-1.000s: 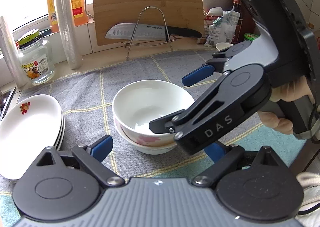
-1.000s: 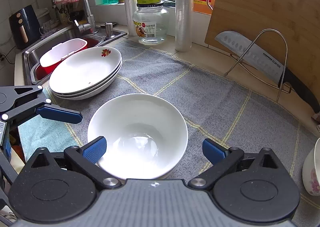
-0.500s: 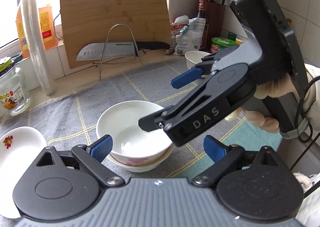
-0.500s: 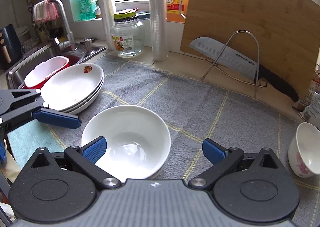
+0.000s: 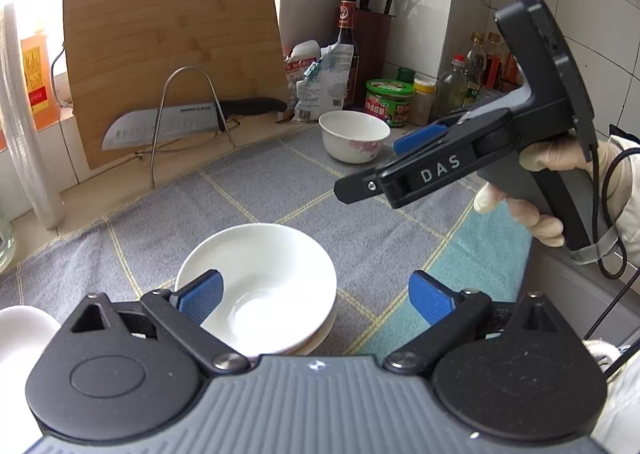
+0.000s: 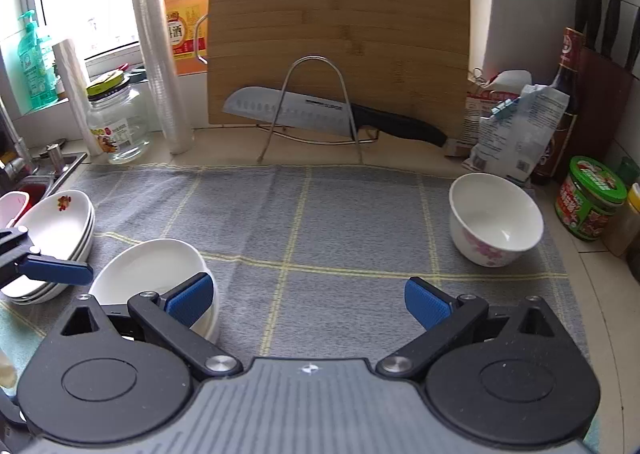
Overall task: Organize plates and bowls
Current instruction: 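Withdraw the right tool while moving the left tool toward the last pink-flower bowl, then close the left tool on the rim of the last pink-flower bowl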
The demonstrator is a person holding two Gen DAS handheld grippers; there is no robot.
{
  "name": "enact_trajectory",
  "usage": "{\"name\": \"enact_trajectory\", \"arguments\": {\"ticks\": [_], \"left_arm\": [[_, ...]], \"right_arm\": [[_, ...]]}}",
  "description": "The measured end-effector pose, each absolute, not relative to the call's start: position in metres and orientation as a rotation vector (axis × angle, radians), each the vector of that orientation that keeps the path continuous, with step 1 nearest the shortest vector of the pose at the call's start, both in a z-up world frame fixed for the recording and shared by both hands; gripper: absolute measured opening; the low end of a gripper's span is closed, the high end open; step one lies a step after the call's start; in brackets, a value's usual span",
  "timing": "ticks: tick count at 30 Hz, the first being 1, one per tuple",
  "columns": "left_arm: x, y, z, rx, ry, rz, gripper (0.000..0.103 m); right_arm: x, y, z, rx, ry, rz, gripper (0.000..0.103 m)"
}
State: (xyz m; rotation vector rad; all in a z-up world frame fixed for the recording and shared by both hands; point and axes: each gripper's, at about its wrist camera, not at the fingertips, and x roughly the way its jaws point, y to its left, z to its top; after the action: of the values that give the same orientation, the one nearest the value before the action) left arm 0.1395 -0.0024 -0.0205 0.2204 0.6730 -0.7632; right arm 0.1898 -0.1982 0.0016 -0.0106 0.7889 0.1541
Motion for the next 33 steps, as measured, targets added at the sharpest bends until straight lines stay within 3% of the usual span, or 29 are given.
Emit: {"name": "enact_trajectory", "arguments": {"ticks": [20,33], "left_arm": [[0.169,-0.166,-0.034,0.128,0.739,-0.456,0.099],[0.237,-0.231,-0.025,0.137,0.747,-0.511,0.099]], "right_arm": [[0.215,-0.368,-0.052,-0.173,0.763,0.192,0.103],[0.241,-0.384,-0.072,-0.212,0.722,0.254,0.103]]}}
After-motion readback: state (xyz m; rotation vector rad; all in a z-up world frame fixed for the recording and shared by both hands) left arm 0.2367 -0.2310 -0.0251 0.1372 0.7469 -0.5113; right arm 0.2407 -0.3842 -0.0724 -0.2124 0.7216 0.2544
